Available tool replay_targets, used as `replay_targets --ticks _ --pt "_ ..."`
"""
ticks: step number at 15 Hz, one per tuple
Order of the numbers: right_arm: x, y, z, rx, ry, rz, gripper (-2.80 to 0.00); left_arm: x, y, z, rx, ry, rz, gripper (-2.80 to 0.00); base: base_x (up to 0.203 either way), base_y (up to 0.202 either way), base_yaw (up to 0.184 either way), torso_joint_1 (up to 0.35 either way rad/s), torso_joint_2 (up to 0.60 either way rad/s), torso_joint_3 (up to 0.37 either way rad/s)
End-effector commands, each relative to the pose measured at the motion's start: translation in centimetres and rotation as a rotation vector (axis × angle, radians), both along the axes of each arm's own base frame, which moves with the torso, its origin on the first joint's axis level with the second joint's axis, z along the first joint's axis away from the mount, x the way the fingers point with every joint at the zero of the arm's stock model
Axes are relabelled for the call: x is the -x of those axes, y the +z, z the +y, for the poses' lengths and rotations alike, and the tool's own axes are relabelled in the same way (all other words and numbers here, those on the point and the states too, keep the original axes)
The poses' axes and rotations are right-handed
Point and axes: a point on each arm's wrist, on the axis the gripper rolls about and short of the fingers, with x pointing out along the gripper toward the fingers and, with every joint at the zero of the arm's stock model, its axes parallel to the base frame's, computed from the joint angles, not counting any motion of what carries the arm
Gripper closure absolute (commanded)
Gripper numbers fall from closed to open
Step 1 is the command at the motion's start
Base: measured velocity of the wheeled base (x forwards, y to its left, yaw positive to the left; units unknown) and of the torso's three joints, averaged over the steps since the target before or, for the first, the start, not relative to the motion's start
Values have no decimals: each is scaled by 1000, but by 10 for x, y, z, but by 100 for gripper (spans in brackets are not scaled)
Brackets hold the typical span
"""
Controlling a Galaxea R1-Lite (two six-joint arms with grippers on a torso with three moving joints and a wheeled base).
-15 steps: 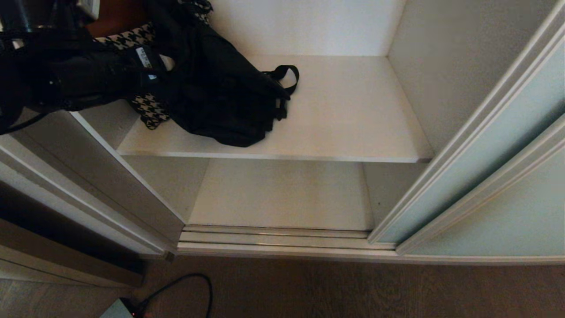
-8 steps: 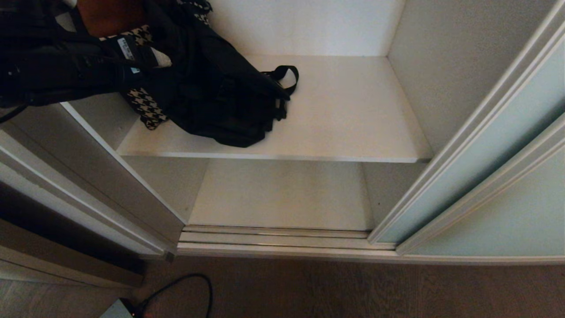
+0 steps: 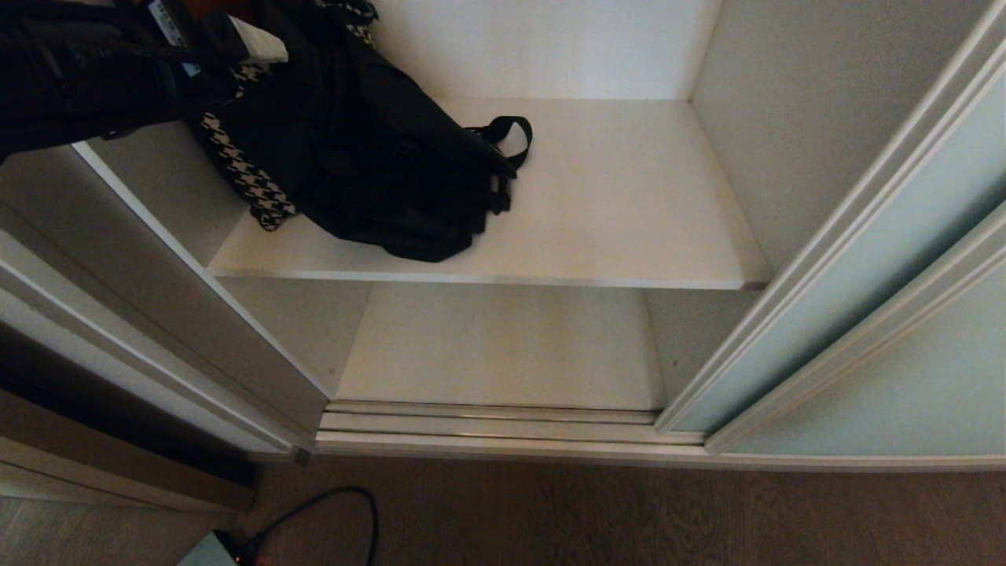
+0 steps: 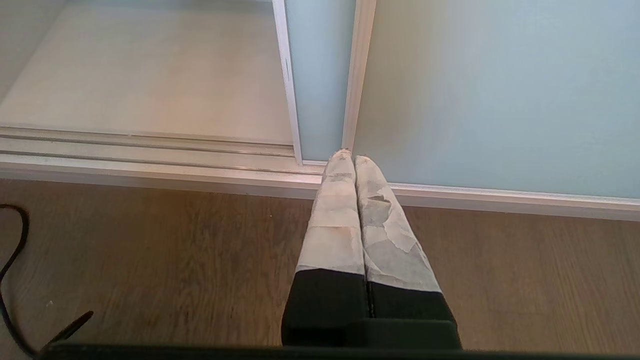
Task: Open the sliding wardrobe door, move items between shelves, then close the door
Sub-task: Place the pillow on the lower shelf
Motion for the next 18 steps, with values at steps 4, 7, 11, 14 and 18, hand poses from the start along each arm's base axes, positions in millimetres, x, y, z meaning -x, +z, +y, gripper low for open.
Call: replay_targets --ticks 4,7,11,14,18 --pt "0 0 0 -1 1 -2 0 -53 -26 -8 52 -23 99 -280 0 0 0 0 0 0" --pt "0 0 0 -1 0 -2 0 -76 -41 -13 60 -37 147 -280 0 0 0 0 0 0" --pt "0 0 0 -1 1 -2 0 -106 -46 -18 61 -42 130 -280 0 0 0 0 0 0" --pt "0 0 0 -1 1 -2 0 -115 -48 -18 53 -29 92 -280 0 0 0 0 0 0" --pt "0 0 0 -1 1 -2 0 -122 -41 -15 -9 40 43 -280 0 0 0 0 0 0"
